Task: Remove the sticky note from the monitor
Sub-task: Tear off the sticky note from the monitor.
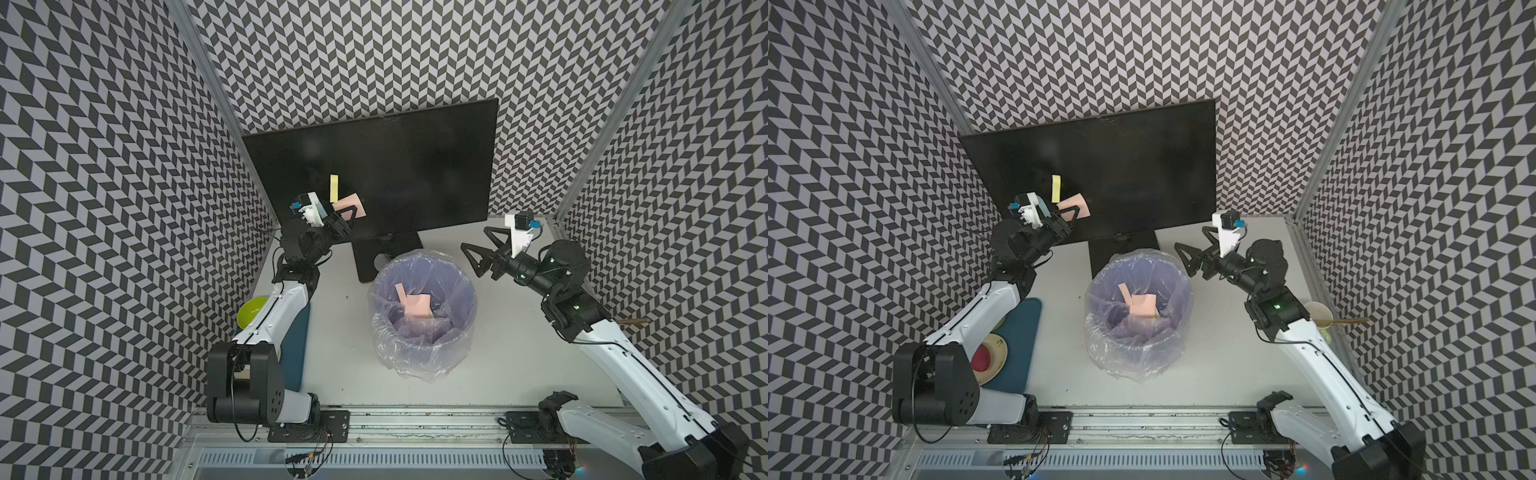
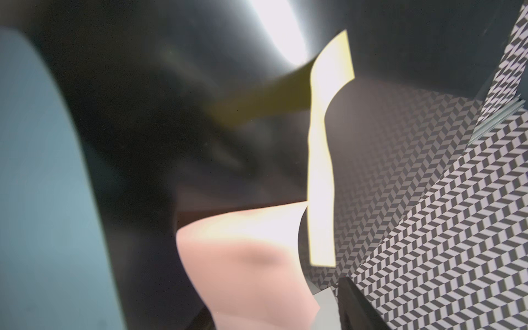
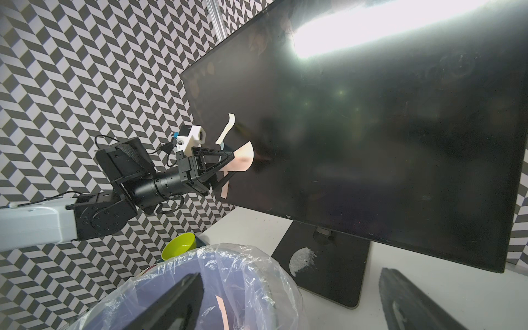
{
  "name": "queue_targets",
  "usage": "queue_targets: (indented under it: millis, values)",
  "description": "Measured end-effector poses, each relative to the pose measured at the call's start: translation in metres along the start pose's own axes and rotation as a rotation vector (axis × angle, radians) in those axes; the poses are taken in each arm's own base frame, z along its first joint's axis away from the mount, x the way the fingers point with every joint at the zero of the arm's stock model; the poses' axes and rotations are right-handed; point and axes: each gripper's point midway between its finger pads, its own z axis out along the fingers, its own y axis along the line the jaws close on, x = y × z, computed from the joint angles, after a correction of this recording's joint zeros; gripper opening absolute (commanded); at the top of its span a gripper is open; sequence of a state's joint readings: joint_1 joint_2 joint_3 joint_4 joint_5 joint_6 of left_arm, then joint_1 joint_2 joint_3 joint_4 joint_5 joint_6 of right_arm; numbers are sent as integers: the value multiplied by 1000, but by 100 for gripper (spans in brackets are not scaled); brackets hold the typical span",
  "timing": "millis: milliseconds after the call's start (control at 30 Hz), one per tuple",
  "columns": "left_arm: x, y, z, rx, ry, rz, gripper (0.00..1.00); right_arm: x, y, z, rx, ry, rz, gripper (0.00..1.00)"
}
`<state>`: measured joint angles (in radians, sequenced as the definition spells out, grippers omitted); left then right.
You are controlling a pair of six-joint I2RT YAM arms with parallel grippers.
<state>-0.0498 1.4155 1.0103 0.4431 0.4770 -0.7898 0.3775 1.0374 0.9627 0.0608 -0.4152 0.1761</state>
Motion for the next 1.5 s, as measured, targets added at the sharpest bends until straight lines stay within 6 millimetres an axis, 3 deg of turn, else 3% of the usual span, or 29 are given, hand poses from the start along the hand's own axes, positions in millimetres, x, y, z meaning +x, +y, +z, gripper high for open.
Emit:
queue_targets:
  millis: [233,367,733,1033,1233,1500]
  values:
    - [-1,3,-1,-9,-3,-16,14,0,0,0,0,0,0,99]
    - [2,6,-1,-15,2,-20,0,0,0,0,0,0,0,99]
    - [12,0,-24,-14,-2,-14,0,0,0,0,0,-1,0,99]
    - [53,-10,-58,-15,49,-17,0,0,0,0,0,-1,0,99]
    - [72,-58,-78,60,92,52,0,0,0,0,0,-1,0,99]
    - [76,-160,-103,276,115,240,0,0,0,0,0,-1,0,99]
